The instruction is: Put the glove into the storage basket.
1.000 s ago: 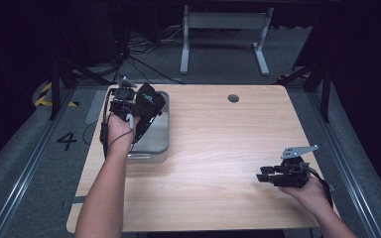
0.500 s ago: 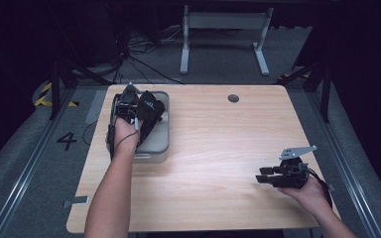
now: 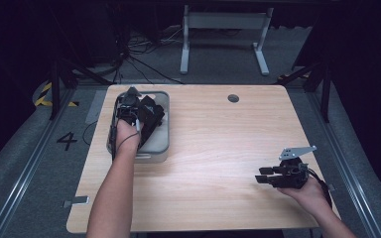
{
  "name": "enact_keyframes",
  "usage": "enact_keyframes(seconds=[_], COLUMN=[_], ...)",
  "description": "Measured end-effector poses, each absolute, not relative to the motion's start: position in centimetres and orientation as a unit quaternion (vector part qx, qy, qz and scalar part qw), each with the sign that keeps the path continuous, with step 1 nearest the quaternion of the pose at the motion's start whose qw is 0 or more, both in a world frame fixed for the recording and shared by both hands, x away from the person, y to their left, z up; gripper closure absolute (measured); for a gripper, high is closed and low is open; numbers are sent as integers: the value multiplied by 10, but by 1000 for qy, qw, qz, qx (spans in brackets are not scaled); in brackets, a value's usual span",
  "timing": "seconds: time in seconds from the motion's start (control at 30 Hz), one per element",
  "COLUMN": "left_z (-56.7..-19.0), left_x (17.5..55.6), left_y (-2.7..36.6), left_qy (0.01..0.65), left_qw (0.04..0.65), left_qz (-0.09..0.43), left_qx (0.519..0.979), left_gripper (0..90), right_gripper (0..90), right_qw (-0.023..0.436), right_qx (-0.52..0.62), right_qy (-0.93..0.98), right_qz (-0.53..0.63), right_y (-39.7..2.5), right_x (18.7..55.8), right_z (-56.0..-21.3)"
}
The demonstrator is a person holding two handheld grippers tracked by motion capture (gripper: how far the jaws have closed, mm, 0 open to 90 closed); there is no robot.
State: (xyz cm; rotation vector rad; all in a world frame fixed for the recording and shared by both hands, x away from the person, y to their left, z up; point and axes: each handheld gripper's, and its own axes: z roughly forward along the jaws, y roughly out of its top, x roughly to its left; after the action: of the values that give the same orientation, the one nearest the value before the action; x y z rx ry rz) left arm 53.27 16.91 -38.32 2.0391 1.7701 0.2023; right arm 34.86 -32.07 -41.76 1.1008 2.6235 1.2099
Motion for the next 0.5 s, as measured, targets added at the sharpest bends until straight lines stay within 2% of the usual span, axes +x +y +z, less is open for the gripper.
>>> enact_keyframes(seconds=[0.17, 0.23, 0.27, 0.4, 0.43, 0.5], left_z=[-389, -391, -391, -385, -384, -379], left_x=[535, 536, 536, 531, 530, 527], left_y=[172, 172, 173, 174, 175, 176], left_qy=[646, 648, 649, 627, 628, 623], left_qw=[206, 204, 203, 216, 220, 230], left_qz=[71, 73, 74, 98, 100, 104], left_qx=[731, 730, 730, 742, 740, 741], left_gripper=[632, 592, 518, 504, 467, 452], right_gripper=[589, 588, 584, 580, 580, 578], right_qw=[24, 25, 25, 24, 26, 28], right_qx=[354, 353, 353, 351, 350, 348], right_qy=[848, 848, 848, 849, 849, 850], right_qz=[394, 394, 394, 395, 394, 395], right_y=[-321, -321, -321, -320, -320, -319], right_x=[348, 348, 348, 348, 347, 347], right_z=[-416, -416, -416, -415, -415, -414])
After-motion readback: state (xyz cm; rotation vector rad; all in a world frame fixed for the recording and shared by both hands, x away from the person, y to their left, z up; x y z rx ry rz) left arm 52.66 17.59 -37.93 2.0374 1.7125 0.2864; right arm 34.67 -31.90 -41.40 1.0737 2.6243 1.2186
